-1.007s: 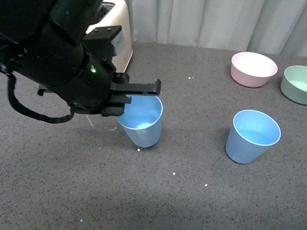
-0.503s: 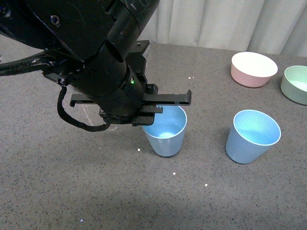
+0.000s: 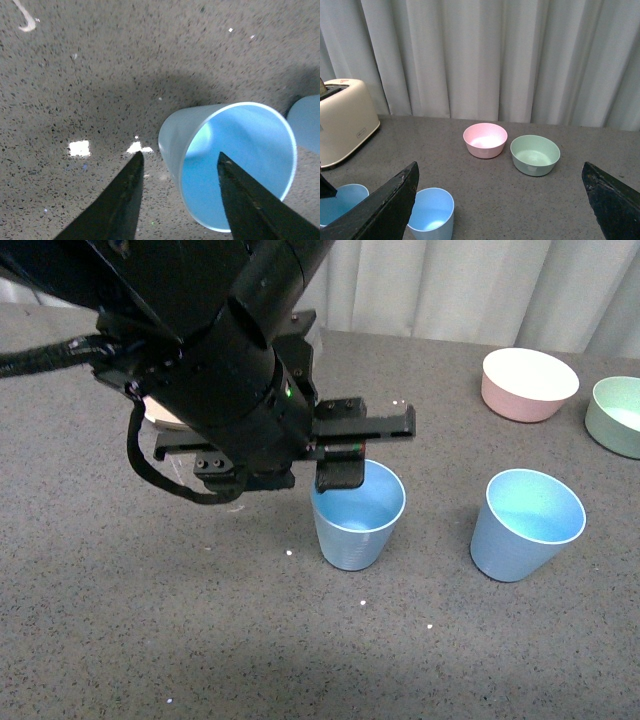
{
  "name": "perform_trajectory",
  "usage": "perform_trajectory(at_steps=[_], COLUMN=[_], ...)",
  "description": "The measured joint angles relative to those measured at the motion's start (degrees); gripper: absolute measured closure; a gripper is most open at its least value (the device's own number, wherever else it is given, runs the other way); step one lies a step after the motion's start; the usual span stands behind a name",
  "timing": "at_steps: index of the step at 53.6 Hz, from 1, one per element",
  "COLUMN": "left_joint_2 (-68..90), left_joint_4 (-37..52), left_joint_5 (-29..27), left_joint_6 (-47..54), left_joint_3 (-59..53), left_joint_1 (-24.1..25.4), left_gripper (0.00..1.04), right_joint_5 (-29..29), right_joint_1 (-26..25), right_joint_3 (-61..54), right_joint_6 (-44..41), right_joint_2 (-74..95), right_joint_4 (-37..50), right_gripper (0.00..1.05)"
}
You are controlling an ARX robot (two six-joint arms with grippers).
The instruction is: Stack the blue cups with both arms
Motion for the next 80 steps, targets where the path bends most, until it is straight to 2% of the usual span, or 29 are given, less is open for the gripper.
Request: perform_trajectory(at_steps=[6, 11, 14, 15, 16, 17, 19, 20, 22, 25, 28, 38, 58, 80], left_joint_2=[-4.98, -6.14, -6.19, -6.21, -6.21, -6.21, -6.29, -6.36, -7.23, -11.56, -15.76, -25.57, -41.09, -59.08], left_joint_4=[1.51, 2.67, 15.72, 22.47, 25.81, 32.44, 38.91, 45.42, 59.43, 71.30, 75.38, 76.24, 70.53, 58.34], left_joint_5=[-2.45, -3.74, -12.31, -16.37, -17.49, -21.11, -23.15, -24.52, -25.07, -23.85, -22.58, -17.53, -10.99, -6.34], left_joint_6=[-1.60, -1.05, 2.62, 5.64, 6.38, 9.38, 11.15, 13.27, 17.57, 20.52, 21.66, 23.02, 23.85, 23.89], left_joint_3=[-0.85, -1.27, -5.92, -8.57, -10.08, -13.20, -16.39, -19.67, -26.53, -33.14, -36.35, -46.71, -56.96, -62.60], left_joint_1=[0.55, 0.61, 0.52, 0.68, 0.74, 0.96, 1.22, 1.68, 3.28, 5.88, 7.63, 12.70, 19.34, 24.11], left_gripper=[0.28, 0.17, 0.24, 0.27, 0.29, 0.33, 0.36, 0.40, 0.49, 0.61, 0.70, 1.01, 1.01, 1.01], right_joint_5=[0.00, 0.02, 0.00, 0.00, 0.00, -0.04, -0.07, 0.00, 0.07, 0.07, 0.02, -0.02, 0.00, 0.00], right_joint_1=[0.00, 0.00, 0.00, 0.00, 0.00, 0.00, 0.00, 0.00, -0.02, 0.00, 0.00, 0.00, -0.02, 0.00], right_joint_3=[0.00, 0.00, 0.00, 0.00, 0.00, 0.00, 0.00, 0.00, 0.00, 0.00, 0.00, 0.00, 0.00, 0.00], right_joint_6=[0.00, 0.00, 0.02, 0.02, 0.00, 0.00, 0.00, 0.00, 0.00, 0.02, 0.02, 0.00, 0.00, 0.00], right_joint_2=[0.00, 0.00, 0.00, 0.00, 0.00, 0.00, 0.00, 0.00, 0.00, 0.00, 0.00, 0.00, 0.00, 0.00], right_joint_4=[-0.02, -0.02, 0.00, -0.02, -0.02, -0.02, -0.02, 0.00, -0.02, -0.02, -0.02, -0.02, -0.02, -0.02], right_gripper=[0.10, 0.10, 0.10, 0.10, 0.10, 0.10, 0.10, 0.10, 0.10, 0.10, 0.10, 0.10, 0.10, 0.10])
